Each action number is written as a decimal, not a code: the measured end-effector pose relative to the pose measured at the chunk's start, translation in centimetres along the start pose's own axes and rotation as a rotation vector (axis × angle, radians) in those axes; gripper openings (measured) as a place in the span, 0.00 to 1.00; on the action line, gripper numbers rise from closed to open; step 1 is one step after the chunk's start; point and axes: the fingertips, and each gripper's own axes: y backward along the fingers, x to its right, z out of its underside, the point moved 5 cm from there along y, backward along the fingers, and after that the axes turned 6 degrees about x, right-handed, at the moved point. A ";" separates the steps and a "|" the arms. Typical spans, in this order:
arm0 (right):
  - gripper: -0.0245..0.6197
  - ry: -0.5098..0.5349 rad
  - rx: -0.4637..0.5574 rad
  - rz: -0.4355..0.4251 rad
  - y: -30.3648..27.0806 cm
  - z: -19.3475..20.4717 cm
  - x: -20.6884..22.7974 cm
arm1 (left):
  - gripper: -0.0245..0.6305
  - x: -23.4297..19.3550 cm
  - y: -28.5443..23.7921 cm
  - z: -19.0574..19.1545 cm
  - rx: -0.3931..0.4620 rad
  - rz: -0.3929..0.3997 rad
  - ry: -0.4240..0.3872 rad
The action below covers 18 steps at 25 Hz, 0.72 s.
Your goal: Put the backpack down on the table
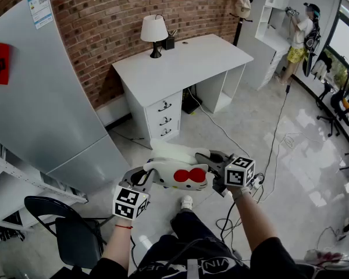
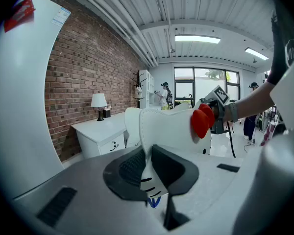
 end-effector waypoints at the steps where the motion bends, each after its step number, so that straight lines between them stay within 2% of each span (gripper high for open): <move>1: 0.06 -0.001 0.007 0.004 -0.3 -0.2 0.7 | 0.10 -0.5 -0.8 -0.1 0.004 0.003 0.002; 18: 0.06 -0.026 0.045 0.033 -4.3 -5.3 13.2 | 0.10 -6.5 -14.0 -4.1 -0.018 0.041 -0.019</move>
